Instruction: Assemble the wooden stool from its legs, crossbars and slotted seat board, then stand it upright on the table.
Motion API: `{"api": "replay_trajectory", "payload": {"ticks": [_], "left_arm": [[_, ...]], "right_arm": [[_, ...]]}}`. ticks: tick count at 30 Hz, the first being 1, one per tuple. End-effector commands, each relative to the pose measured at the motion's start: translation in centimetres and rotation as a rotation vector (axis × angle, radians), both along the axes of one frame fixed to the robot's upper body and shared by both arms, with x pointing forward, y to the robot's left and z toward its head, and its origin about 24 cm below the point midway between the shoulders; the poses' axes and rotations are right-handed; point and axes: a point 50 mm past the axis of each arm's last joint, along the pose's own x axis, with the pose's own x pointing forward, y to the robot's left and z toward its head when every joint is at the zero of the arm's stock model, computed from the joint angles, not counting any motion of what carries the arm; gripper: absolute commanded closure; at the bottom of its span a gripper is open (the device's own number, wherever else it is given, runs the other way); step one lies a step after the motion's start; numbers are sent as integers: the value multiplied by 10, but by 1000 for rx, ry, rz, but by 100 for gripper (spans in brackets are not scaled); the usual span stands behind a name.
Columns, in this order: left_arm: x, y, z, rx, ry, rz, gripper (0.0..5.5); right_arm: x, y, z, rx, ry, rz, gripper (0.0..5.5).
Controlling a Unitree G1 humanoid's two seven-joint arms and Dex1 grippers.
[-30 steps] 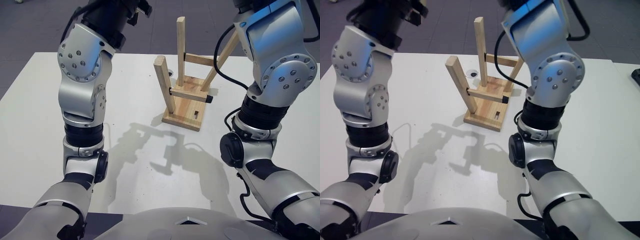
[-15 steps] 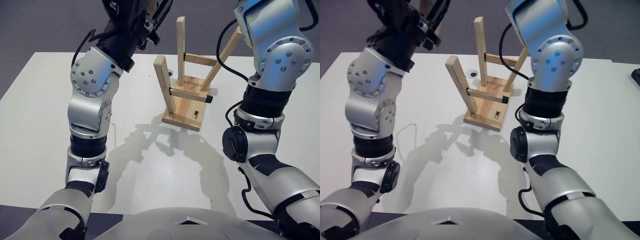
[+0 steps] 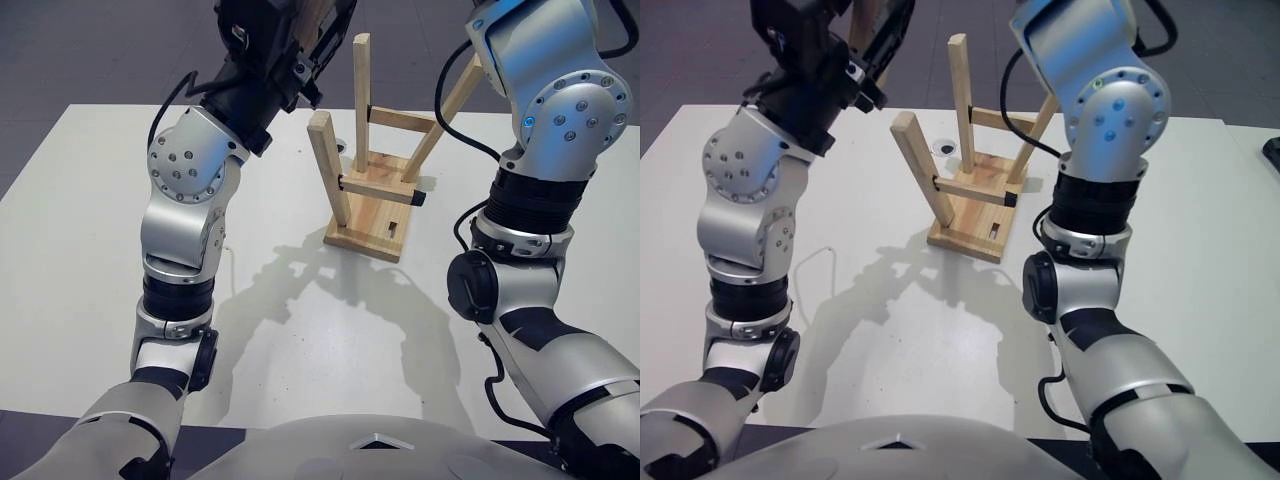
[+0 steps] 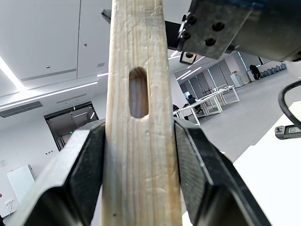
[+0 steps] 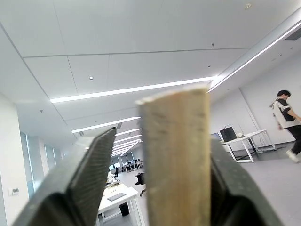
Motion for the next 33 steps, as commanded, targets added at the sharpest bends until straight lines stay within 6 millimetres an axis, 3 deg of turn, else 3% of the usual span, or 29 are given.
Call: {"api": "replay_trajectory", "payload": {"ticks": [1,7,13,18,22,26,30,33], "left_arm": [[-2,0,-1,35,-10,3,344],[0,1,-2,50,-12,14,344],[3,3,-3,52,-9,52,344],[5,0,-2,42,15,43,237],[-3,4,-4,43,70,-23,174],[-6,24,-9,1,143,-3,111],[5,62,-8,-226,209,174,54],[18,98,-17,-425,270,376,10]], "right_arm": [[-3,-5,-3,-83,-10,-15,351],[-3,-13,-8,-167,11,-34,438],[-14,-20,-11,-207,-2,-36,446],[-8,-34,-20,-176,31,-214,448],[0,-66,-23,-124,59,-470,448],[-1,-119,-15,-32,54,-754,448],[-19,-153,-20,-92,-7,-994,448],[-39,-174,-38,-326,3,-1200,448]]}}
